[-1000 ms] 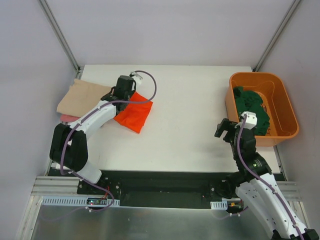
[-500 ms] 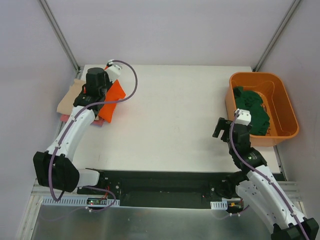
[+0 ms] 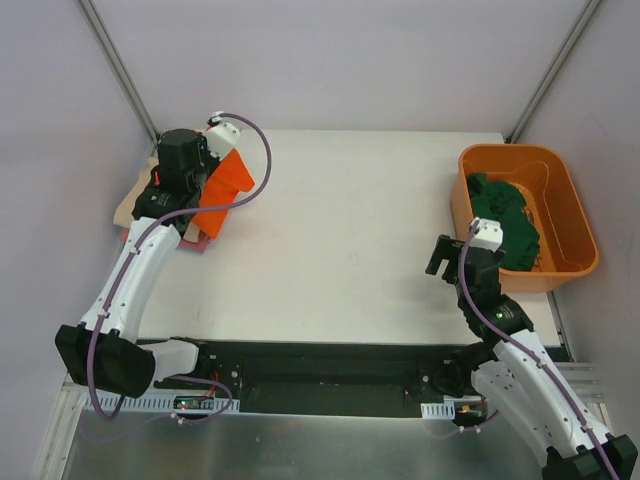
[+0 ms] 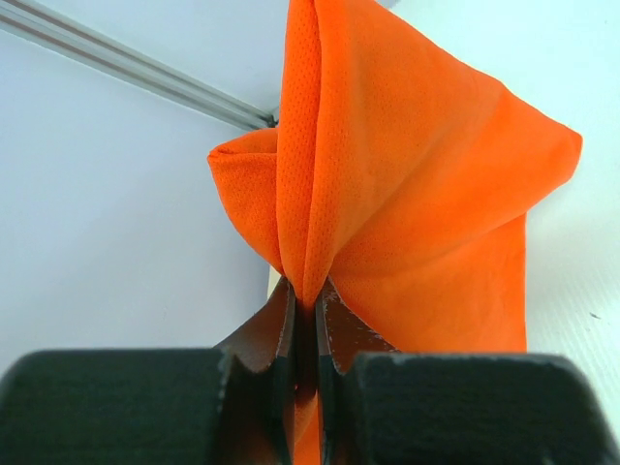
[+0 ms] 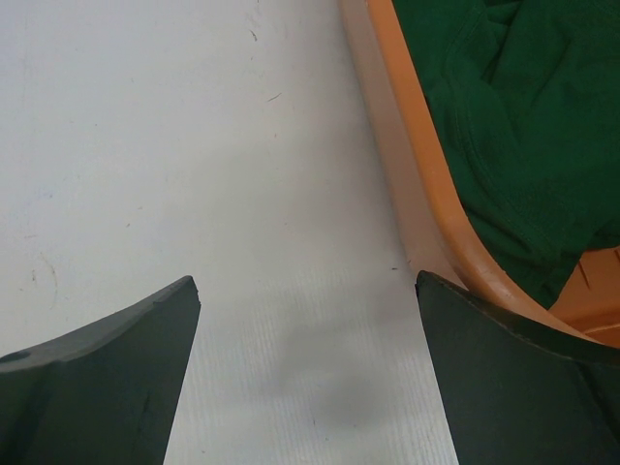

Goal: Fold and stack the t-shirts
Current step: Put the neatly folded tshirt into the corner of the board with the left arm

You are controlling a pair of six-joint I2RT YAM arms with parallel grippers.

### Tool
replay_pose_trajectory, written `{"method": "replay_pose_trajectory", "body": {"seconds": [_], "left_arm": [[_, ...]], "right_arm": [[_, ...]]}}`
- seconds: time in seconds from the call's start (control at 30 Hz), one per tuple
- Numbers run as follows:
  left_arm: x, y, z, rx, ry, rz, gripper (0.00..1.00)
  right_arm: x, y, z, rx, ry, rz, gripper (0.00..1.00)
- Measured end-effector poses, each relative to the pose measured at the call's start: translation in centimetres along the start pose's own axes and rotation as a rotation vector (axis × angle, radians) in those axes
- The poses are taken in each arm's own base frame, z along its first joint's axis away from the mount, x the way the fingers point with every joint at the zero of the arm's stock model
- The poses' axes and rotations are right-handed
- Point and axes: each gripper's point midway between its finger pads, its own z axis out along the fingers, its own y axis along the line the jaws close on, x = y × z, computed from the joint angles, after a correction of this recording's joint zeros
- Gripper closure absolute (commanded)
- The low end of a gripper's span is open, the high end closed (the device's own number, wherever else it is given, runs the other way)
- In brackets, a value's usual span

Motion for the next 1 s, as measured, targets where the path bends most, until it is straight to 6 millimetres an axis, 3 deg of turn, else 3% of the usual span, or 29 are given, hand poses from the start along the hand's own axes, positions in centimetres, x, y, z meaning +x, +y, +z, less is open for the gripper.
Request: {"method": "replay_pose_trajectory", "body": {"seconds": [0.23, 0.4, 0.6, 1.0], "left_arm": [[-1.8, 2.2, -1.6, -0.04, -0.04, -0.017, 1.0], [-1.2, 3.5, -1.1, -0.06, -0.004, -0.036, 1.0], [2.0, 4.0, 1.7, -0.049, 0.096, -0.076, 1.0], [8.9, 4.2, 9.3, -0.022, 0.317, -0.126, 1.0]], "right_arm": [[0.1, 0.0, 0.0, 0.003, 0.003, 0.0, 0.04], [0.1, -0.1, 0.1, 0.007, 0.002, 0.004, 0.04], [0.1, -0.3, 0.2, 0.022, 0.005, 0.004, 0.04], [1.0, -0.5, 0.7, 0.047, 0.043, -0.02, 0.04]]}}
